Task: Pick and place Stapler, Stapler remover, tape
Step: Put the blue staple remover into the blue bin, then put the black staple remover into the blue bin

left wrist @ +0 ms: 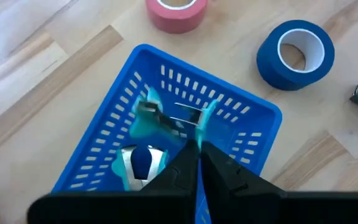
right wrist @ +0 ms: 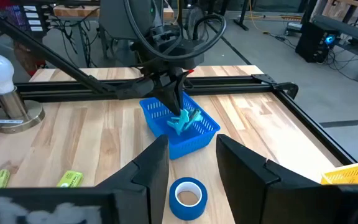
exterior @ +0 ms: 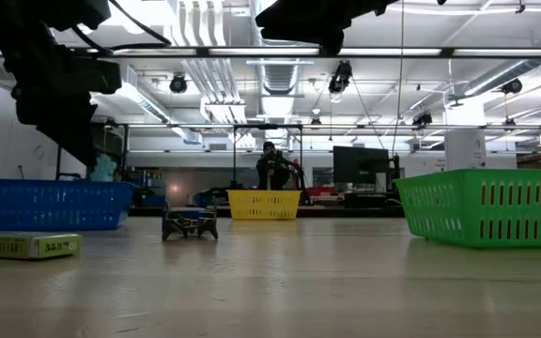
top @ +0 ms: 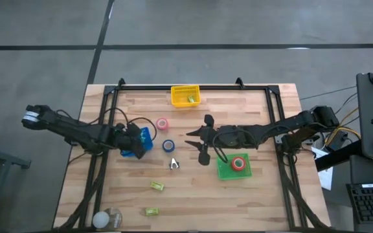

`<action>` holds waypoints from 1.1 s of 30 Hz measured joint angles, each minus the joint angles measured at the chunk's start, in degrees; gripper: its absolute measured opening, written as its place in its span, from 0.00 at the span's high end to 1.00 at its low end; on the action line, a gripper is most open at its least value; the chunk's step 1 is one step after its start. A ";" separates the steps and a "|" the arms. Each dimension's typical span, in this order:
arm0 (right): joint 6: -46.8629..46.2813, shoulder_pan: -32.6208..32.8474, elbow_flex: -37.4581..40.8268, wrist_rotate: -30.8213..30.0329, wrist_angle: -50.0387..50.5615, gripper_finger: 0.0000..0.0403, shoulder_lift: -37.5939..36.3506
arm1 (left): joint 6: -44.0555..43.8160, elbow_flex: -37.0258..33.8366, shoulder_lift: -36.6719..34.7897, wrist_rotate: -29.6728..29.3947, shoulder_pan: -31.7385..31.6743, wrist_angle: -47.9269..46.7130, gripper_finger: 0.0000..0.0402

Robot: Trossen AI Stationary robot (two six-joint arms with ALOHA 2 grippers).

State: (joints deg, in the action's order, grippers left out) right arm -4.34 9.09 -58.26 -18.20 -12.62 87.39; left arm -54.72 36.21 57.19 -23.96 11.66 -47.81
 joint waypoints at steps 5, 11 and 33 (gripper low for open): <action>0.02 -0.01 0.00 0.00 -0.02 0.70 0.00 | -0.80 0.00 0.00 -2.08 0.00 0.24 0.92; 0.20 -0.01 0.00 0.08 0.01 0.72 0.07 | -3.29 0.71 -0.15 -6.25 -0.04 0.46 0.87; -26.02 -1.36 -5.84 13.58 1.61 0.72 19.44 | 34.03 6.67 -0.17 -13.04 0.50 32.60 0.86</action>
State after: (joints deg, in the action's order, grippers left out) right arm -30.35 7.73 -64.10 -4.62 -11.01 106.84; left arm -20.69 42.87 57.01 -37.00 12.16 -15.21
